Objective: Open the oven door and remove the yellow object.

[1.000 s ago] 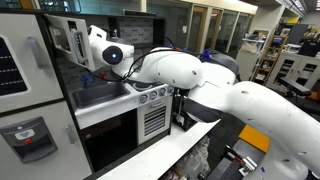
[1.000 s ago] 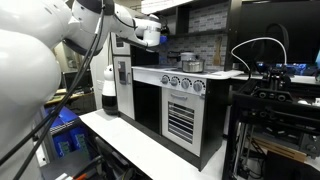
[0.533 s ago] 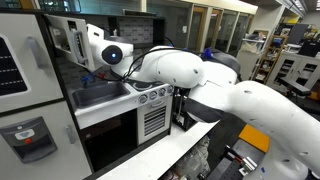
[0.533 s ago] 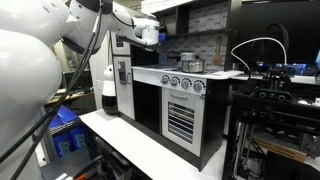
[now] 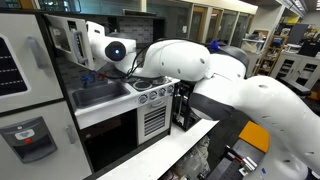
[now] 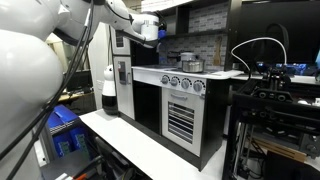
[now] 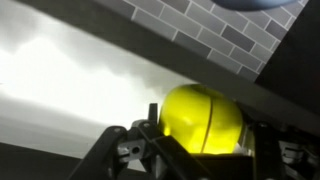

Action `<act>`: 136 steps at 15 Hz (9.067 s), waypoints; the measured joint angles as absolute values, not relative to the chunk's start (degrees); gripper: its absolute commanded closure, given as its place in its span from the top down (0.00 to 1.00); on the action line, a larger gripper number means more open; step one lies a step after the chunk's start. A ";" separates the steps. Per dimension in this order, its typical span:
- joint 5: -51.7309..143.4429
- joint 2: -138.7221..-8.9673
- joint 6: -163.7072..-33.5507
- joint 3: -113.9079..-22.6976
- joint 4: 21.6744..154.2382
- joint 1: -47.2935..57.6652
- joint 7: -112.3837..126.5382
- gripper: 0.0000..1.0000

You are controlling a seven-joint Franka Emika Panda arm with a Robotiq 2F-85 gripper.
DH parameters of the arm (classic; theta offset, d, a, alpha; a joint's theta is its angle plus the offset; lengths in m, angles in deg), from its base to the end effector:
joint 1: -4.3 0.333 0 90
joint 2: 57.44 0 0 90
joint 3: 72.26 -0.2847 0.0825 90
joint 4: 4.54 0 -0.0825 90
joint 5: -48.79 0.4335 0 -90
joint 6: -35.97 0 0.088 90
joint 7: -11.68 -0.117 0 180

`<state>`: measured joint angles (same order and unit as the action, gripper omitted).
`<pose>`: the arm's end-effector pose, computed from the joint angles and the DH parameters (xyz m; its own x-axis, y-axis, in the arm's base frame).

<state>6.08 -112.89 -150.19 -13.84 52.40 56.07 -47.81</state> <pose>0.7385 0.3749 0.4940 -0.0579 0.4608 0.8856 0.2099 -0.8617 0.4620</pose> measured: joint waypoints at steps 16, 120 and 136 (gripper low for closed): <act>-2.85 -104.97 -150.94 -13.51 64.59 62.20 -45.99 0.44; -9.43 -28.12 -122.42 -75.92 130.18 16.94 -36.87 0.69; -6.06 -28.72 -121.59 -71.64 129.97 16.16 -37.83 0.44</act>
